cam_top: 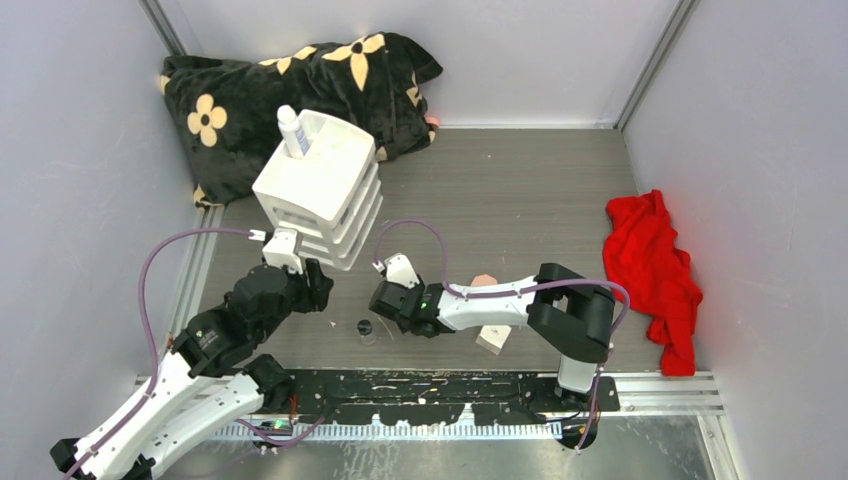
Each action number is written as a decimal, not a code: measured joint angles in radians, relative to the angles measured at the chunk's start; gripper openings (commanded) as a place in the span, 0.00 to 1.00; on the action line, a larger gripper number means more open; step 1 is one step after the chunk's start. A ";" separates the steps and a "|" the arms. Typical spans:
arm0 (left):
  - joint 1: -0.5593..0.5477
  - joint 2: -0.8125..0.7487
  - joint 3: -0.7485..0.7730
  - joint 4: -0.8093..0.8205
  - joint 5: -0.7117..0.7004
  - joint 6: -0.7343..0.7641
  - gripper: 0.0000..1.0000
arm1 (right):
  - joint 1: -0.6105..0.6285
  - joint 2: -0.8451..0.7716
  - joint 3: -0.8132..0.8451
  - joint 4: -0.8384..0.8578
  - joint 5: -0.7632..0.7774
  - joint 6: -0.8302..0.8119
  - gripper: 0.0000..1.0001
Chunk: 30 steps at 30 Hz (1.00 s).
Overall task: Organize the makeup
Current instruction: Pick up the makeup from the center of the board.
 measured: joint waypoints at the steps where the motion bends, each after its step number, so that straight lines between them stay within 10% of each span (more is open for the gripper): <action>1: 0.000 -0.001 -0.002 0.000 0.000 0.000 0.56 | 0.000 0.001 0.000 0.000 0.005 0.005 0.32; 7: 0.000 0.003 -0.006 0.004 0.003 0.002 0.56 | 0.000 0.005 0.000 -0.010 0.028 0.033 0.03; 30: 0.000 0.048 -0.006 0.063 0.048 0.056 0.55 | -0.076 -0.275 0.184 -0.251 -0.052 -0.233 0.04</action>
